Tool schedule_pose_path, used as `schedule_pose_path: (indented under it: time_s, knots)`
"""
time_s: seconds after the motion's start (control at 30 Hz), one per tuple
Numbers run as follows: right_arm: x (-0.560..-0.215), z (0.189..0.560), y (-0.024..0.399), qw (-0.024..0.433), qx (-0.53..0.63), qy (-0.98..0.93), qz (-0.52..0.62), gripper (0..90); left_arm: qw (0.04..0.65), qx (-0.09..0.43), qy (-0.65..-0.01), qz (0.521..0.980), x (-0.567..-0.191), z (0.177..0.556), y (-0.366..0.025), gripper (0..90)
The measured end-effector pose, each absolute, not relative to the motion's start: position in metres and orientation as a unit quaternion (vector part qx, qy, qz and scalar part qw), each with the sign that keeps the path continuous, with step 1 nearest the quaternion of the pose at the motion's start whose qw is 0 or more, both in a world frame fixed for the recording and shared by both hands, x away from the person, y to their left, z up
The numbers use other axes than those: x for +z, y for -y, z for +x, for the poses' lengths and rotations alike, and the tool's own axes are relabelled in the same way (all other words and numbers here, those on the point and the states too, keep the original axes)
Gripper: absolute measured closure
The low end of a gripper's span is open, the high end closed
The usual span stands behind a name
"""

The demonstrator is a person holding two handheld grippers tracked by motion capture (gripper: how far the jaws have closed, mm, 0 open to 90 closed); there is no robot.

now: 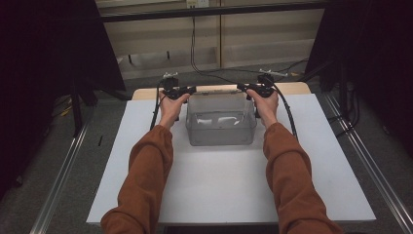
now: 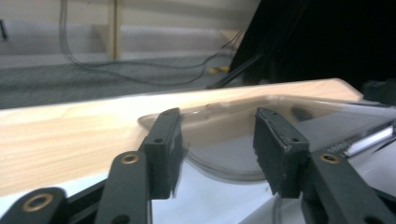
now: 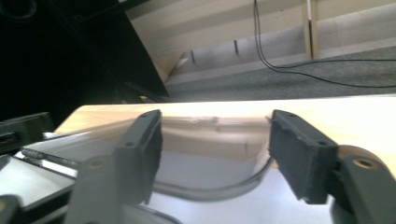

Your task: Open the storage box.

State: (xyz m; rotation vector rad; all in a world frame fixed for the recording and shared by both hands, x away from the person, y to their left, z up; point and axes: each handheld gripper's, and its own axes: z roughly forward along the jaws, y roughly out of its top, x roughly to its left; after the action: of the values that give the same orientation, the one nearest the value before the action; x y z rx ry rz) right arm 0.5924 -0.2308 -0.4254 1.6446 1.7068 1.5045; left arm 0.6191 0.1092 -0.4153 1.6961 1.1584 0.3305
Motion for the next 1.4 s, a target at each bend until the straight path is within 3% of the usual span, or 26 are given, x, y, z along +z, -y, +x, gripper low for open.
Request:
schedule_pose_path:
  time_s: [0.17, 0.57, 0.67, 0.93, 1.4]
  knots:
    - [-0.424, 0.592, 0.228, 0.198, 0.517, -0.607, 0.571, 25.5, 0.510, 0.162, -0.477, 0.697, -0.414, 0.619, -0.110, 40.6]
    - [-0.411, 0.576, 0.222, 0.248, 0.509, -0.637, 0.522, 14.7, 0.518, 0.186, -0.433, 0.714, -0.398, 0.602, -0.103, 14.8]
    - [-0.408, 0.572, 0.222, 0.257, 0.514, -0.638, 0.513, 8.9, 0.521, 0.192, -0.422, 0.717, -0.397, 0.597, -0.103, 12.3]
    - [-0.400, 0.554, 0.228, 0.289, 0.514, -0.641, 0.491, 6.3, 0.548, 0.201, -0.400, 0.707, -0.392, 0.579, -0.111, 3.3]
    - [-0.401, 0.514, 0.233, 0.338, 0.504, -0.645, 0.465, 1.8, 0.559, 0.231, -0.388, 0.695, -0.398, 0.543, -0.130, 2.9]
